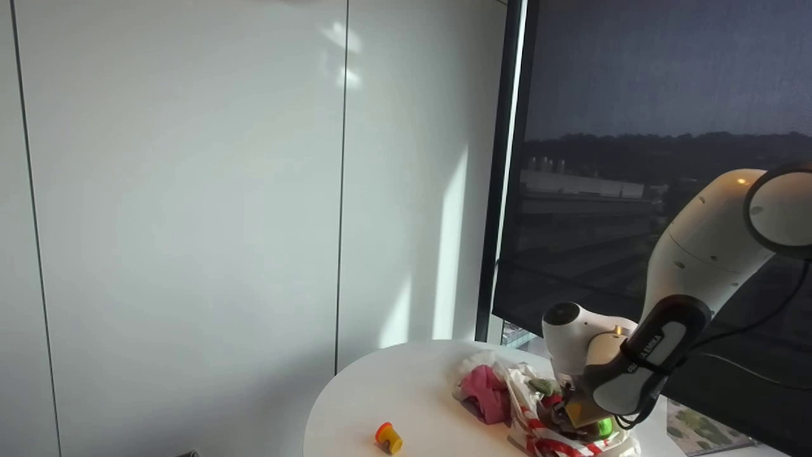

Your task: Empty the plastic bag

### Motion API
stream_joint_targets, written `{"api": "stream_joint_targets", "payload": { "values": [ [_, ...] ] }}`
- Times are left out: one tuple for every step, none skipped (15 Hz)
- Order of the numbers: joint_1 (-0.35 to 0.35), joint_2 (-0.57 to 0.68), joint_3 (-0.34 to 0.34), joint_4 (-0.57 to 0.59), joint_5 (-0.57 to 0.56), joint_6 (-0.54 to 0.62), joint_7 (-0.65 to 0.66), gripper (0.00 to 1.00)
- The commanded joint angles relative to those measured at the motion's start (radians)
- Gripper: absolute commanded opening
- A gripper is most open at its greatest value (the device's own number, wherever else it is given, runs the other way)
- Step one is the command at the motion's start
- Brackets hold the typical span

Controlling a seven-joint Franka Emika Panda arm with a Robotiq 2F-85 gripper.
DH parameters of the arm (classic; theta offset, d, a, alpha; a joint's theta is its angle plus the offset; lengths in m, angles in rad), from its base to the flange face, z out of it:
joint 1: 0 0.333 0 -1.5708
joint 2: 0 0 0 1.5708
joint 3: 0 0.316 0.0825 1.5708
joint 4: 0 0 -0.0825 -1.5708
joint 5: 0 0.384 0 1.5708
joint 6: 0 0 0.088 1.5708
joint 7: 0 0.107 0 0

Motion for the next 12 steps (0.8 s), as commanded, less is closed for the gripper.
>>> {"api": "stream_joint_targets", "payload": {
  "values": [
    [-0.011, -0.189, 0.005, -0.100, -0.122, -0.005, 0.152, 0.18],
    [-0.022, -0.249, 0.015, -0.136, -0.151, 0.001, 0.191, 0.18],
    [-0.033, -0.307, 0.025, -0.172, -0.179, 0.010, 0.231, 0.18],
    [-0.049, -0.357, 0.038, -0.200, -0.203, 0.024, 0.271, 0.18],
    [-0.068, -0.411, 0.051, -0.233, -0.217, 0.043, 0.296, 0.18],
    [-0.084, -0.468, 0.066, -0.264, -0.225, 0.056, 0.316, 0.18],
    [-0.103, -0.523, 0.077, -0.299, -0.228, 0.083, 0.326, 0.19],
    [-0.121, -0.579, 0.090, -0.329, -0.235, 0.101, 0.342, 0.19],
    [-0.141, -0.636, 0.108, -0.359, -0.264, 0.117, 0.367, 0.20],
    [-0.113, -0.693, 0.079, -0.385, -0.302, 0.117, 0.393, 0.20],
    [-0.119, -0.716, 0.090, -0.395, -0.320, 0.116, 0.403, 0.20],
    [-0.109, -0.748, 0.082, -0.416, -0.314, 0.130, 0.380, 0.20]
  ]
}}
